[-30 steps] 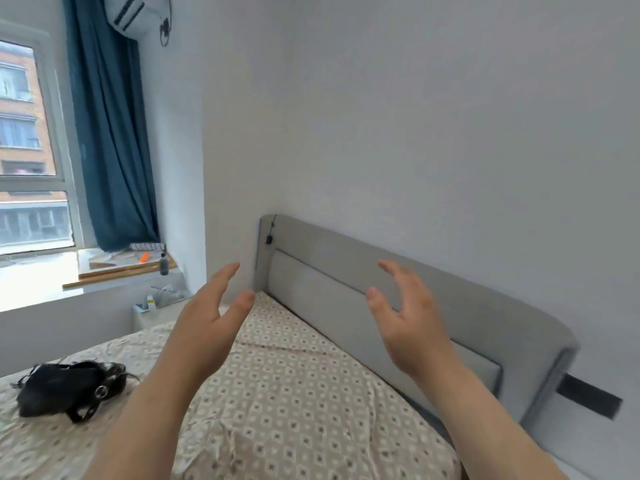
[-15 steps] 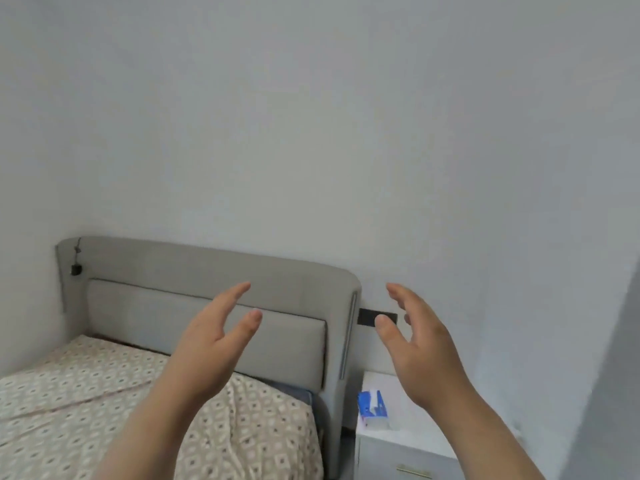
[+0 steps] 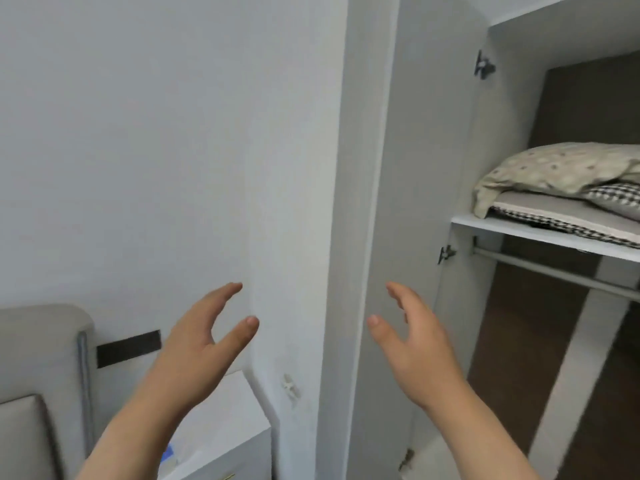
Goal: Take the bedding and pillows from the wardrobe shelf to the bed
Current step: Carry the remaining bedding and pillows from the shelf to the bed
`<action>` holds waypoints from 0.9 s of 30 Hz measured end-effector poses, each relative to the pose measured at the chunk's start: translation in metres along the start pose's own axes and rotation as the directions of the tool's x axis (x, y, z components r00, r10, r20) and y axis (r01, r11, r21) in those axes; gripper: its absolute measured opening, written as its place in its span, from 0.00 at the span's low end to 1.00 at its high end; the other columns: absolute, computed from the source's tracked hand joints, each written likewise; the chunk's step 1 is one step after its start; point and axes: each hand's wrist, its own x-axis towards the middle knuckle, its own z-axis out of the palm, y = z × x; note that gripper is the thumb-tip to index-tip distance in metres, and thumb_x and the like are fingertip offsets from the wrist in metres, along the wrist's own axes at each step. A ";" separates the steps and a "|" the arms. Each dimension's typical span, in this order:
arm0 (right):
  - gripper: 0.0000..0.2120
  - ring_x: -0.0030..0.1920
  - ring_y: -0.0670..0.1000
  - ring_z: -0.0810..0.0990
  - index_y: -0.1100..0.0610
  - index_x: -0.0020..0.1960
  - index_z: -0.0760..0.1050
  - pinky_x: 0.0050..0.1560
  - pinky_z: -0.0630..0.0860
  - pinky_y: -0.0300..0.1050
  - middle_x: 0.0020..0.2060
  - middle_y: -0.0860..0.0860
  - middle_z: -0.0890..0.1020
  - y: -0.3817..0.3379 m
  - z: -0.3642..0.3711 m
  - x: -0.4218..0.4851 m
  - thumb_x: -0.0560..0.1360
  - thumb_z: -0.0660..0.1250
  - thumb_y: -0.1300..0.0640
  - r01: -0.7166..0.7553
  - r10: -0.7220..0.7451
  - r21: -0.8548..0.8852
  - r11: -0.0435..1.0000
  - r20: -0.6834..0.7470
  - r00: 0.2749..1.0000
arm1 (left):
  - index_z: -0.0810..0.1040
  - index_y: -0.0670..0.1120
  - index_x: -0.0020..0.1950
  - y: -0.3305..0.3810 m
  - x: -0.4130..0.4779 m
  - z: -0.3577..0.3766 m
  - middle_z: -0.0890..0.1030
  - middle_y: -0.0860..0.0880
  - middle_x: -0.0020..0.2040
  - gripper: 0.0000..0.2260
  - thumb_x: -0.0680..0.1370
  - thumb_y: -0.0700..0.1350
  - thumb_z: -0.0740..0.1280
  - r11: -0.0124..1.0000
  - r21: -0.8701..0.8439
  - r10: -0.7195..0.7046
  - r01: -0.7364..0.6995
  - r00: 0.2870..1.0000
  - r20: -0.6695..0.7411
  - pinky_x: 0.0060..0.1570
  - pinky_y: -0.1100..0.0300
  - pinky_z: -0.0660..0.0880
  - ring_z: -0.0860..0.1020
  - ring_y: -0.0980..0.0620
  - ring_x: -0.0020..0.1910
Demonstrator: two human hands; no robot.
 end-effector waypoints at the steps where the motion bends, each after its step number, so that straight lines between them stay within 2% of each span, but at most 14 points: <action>1: 0.29 0.71 0.45 0.65 0.48 0.74 0.63 0.70 0.62 0.43 0.67 0.40 0.67 0.005 -0.011 0.002 0.76 0.62 0.41 -0.022 0.019 -0.045 0.999 -0.050 0.999 | 0.65 0.67 0.66 0.002 0.010 0.013 0.66 0.70 0.63 0.19 0.76 0.58 0.65 0.999 -0.031 0.029 -0.027 0.999 0.043 0.62 0.58 0.63 0.64 0.63 0.63; 5: 0.28 0.72 0.46 0.64 0.48 0.75 0.62 0.71 0.63 0.47 0.72 0.45 0.68 0.019 -0.053 -0.004 0.77 0.62 0.42 -0.144 0.102 -0.182 0.973 -0.220 0.970 | 0.65 0.65 0.67 0.018 0.044 0.065 0.65 0.68 0.64 0.21 0.76 0.55 0.65 0.975 -0.181 0.165 -0.131 0.969 0.185 0.61 0.61 0.62 0.64 0.64 0.62; 7: 0.28 0.72 0.47 0.64 0.46 0.75 0.62 0.71 0.64 0.49 0.72 0.44 0.67 0.023 -0.072 -0.011 0.76 0.61 0.42 -0.209 0.140 -0.223 0.952 -0.289 0.947 | 0.65 0.64 0.68 0.028 0.057 0.092 0.66 0.68 0.64 0.22 0.75 0.56 0.65 0.959 -0.239 0.213 -0.154 0.947 0.242 0.60 0.60 0.62 0.64 0.64 0.62; 11: 0.28 0.72 0.45 0.64 0.44 0.74 0.62 0.71 0.65 0.48 0.72 0.42 0.67 0.040 -0.117 -0.032 0.76 0.61 0.41 -0.327 0.174 -0.309 0.893 -0.434 0.884 | 0.65 0.63 0.69 0.060 0.065 0.154 0.65 0.66 0.65 0.22 0.76 0.56 0.64 0.917 -0.350 0.322 -0.191 0.873 0.367 0.60 0.58 0.63 0.64 0.62 0.63; 15: 0.27 0.72 0.46 0.65 0.46 0.74 0.63 0.72 0.66 0.54 0.72 0.44 0.68 0.056 -0.159 -0.047 0.77 0.63 0.44 -0.428 0.202 -0.318 0.846 -0.551 0.810 | 0.66 0.57 0.72 0.102 0.067 0.208 0.65 0.64 0.65 0.23 0.78 0.53 0.64 0.871 -0.426 0.429 -0.246 0.803 0.413 0.62 0.59 0.62 0.63 0.62 0.63; 17: 0.28 0.71 0.47 0.67 0.45 0.73 0.64 0.71 0.67 0.56 0.71 0.44 0.70 0.067 -0.179 -0.050 0.75 0.62 0.40 -0.465 0.208 -0.309 0.830 -0.602 0.771 | 0.67 0.55 0.72 0.123 0.071 0.238 0.65 0.62 0.65 0.22 0.78 0.51 0.65 0.845 -0.469 0.470 -0.255 0.774 0.425 0.63 0.60 0.61 0.63 0.62 0.63; 19: 0.31 0.69 0.46 0.69 0.44 0.71 0.66 0.69 0.69 0.57 0.68 0.43 0.72 0.077 -0.195 -0.049 0.71 0.59 0.35 -0.486 0.199 -0.301 0.821 -0.646 0.737 | 0.68 0.55 0.72 0.143 0.075 0.261 0.66 0.62 0.65 0.23 0.77 0.55 0.66 0.817 -0.504 0.518 -0.279 0.739 0.430 0.63 0.60 0.61 0.62 0.63 0.63; 21: 0.32 0.68 0.46 0.70 0.45 0.71 0.67 0.68 0.69 0.54 0.66 0.42 0.73 0.094 -0.215 -0.045 0.69 0.58 0.34 -0.493 0.190 -0.285 0.822 -0.679 0.709 | 0.67 0.57 0.72 0.165 0.083 0.292 0.66 0.62 0.66 0.26 0.74 0.59 0.64 0.790 -0.531 0.567 -0.307 0.695 0.442 0.63 0.61 0.60 0.62 0.65 0.65; 24: 0.32 0.65 0.42 0.69 0.48 0.72 0.67 0.64 0.64 0.41 0.62 0.38 0.70 0.118 -0.244 -0.034 0.70 0.60 0.39 -0.496 0.186 -0.247 0.832 -0.718 0.671 | 0.67 0.59 0.71 0.196 0.098 0.331 0.66 0.63 0.67 0.29 0.71 0.62 0.62 0.759 -0.564 0.607 -0.325 0.667 0.432 0.63 0.62 0.60 0.63 0.65 0.65; 27: 0.28 0.62 0.39 0.66 0.48 0.72 0.67 0.62 0.62 0.39 0.61 0.38 0.69 0.145 -0.276 -0.017 0.74 0.63 0.43 -0.493 0.158 -0.244 0.835 -0.752 0.640 | 0.68 0.58 0.72 0.226 0.113 0.369 0.68 0.62 0.69 0.30 0.70 0.63 0.61 0.723 -0.578 0.655 -0.378 0.641 0.399 0.61 0.63 0.60 0.63 0.66 0.65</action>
